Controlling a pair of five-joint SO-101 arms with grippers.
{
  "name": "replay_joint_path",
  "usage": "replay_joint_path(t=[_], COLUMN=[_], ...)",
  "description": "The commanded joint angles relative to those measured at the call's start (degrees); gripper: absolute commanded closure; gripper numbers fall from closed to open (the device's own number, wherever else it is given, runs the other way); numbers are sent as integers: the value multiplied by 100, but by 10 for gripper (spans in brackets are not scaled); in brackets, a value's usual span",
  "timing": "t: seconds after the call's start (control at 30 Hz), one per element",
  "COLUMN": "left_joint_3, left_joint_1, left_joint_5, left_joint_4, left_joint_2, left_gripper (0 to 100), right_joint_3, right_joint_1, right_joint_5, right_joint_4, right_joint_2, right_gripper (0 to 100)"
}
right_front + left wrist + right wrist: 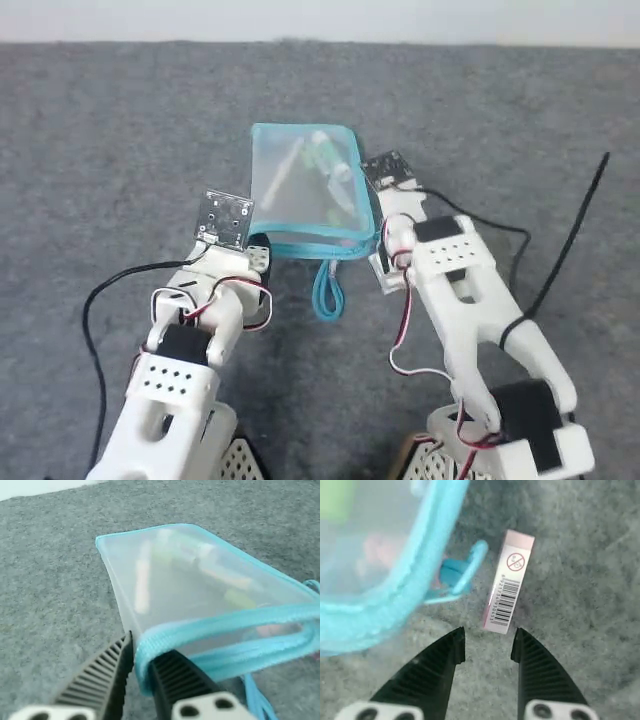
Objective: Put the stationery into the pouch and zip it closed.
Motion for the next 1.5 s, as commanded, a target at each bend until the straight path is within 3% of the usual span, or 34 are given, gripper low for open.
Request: replay_joint_path(t=[0.0, 0.37, 0.6, 0.7, 0.83, 1.1, 1.2, 1.33, 1.47], left_joint_3=[-84, -84, -75, -75, -75, -75, -75, -75, -84], left_joint_1=[-35, -26, -44, -53, -35, -26, -18, -18, 149], left_joint_5=[-9, -9, -9, -9, -9, -9, -9, -9, -44], left_joint_4=[-229, -229, -220, -220, -220, -220, -220, -237, -211], left_joint_2=[-9, -9, -9, -9, -9, -9, -9, -9, -9], left_gripper=[989, 989, 989, 989, 989, 989, 989, 989, 989], right_joint_3=[44, 580, 580, 413, 290, 62, 62, 44, 0], right_joint_1=[-13, -22, -4, 136, 470, 743, 347, -752, -1719], right_joint_5=[-79, -44, -18, -53, -62, -26, 123, 791, 1037], right_joint_4=[-286, -1244, -1842, -1657, -1349, 523, 1297, 1938, 2158], right_joint_2=[-312, -259, 620, 637, 629, -1165, -2360, -3732, -3890], right_gripper=[840, 840, 841, 872, 998, 991, 991, 992, 992])
